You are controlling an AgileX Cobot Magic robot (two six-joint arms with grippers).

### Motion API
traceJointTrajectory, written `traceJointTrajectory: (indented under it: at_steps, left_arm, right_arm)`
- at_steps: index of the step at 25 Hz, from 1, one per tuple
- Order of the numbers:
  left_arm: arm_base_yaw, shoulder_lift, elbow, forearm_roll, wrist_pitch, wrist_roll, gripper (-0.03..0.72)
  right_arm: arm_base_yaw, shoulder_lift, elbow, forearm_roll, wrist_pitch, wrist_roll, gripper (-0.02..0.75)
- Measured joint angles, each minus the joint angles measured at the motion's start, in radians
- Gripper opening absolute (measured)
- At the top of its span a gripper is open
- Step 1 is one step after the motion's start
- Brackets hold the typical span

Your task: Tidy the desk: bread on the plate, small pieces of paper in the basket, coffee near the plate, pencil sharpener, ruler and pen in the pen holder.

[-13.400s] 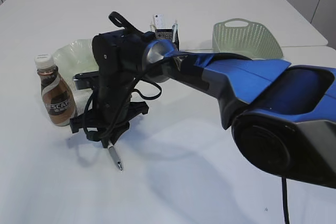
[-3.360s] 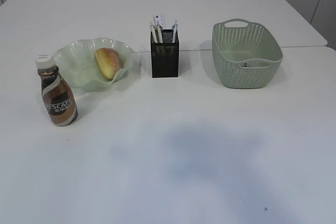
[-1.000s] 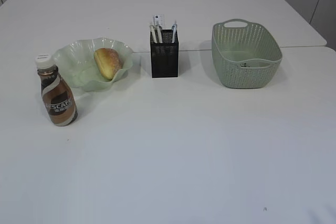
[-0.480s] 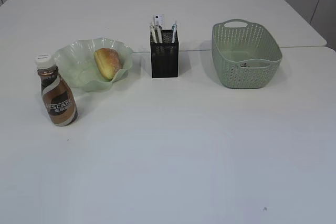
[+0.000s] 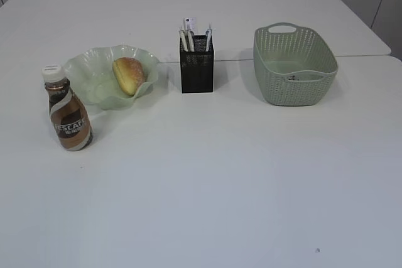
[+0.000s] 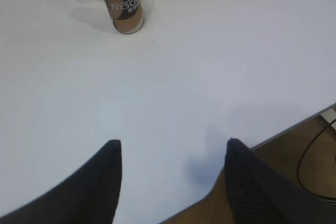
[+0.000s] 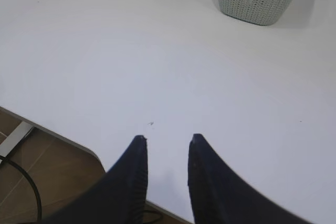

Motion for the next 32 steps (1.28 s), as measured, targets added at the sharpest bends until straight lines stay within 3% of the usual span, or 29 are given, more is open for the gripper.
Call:
traceJointTrajectory:
  at_steps: [10, 11, 13, 14, 16, 17, 26, 32]
  left_arm:
    - [0.000, 0.000, 0.003, 0.000, -0.017, 0.000, 0.435]
    - [0.000, 0.000, 0.004, 0.000, -0.019, 0.000, 0.435]
    - [0.000, 0.000, 0.007, 0.002, -0.029, 0.000, 0.434]
    - [0.000, 0.000, 0.014, 0.002, -0.047, 0.000, 0.433]
    - [0.000, 0.000, 0.030, 0.000, -0.079, 0.000, 0.432]
    - [0.000, 0.000, 0.032, 0.000, -0.087, 0.000, 0.430]
    - [0.005, 0.000, 0.035, 0.000, -0.098, 0.000, 0.382]
    - [0.102, -0.002, 0.035, 0.000, -0.099, 0.000, 0.374]
  right_arm:
    - [-0.014, 0.000, 0.000, -0.002, 0.000, -0.002, 0.225]
    - [-0.083, 0.000, 0.000, -0.002, 0.000, -0.002, 0.225]
    - [-0.083, 0.000, 0.000, -0.002, 0.000, -0.002, 0.225]
    - [-0.252, 0.000, 0.000, -0.002, 0.000, -0.002, 0.225]
    - [-0.278, 0.000, 0.000, -0.002, 0.000, -0.002, 0.225]
    - [-0.388, 0.000, 0.000, -0.002, -0.002, -0.002, 0.225]
    - [-0.459, 0.000, 0.000, -0.002, -0.002, -0.002, 0.225]
    - [-0.513, 0.000, 0.000, -0.002, -0.002, -0.002, 0.225]
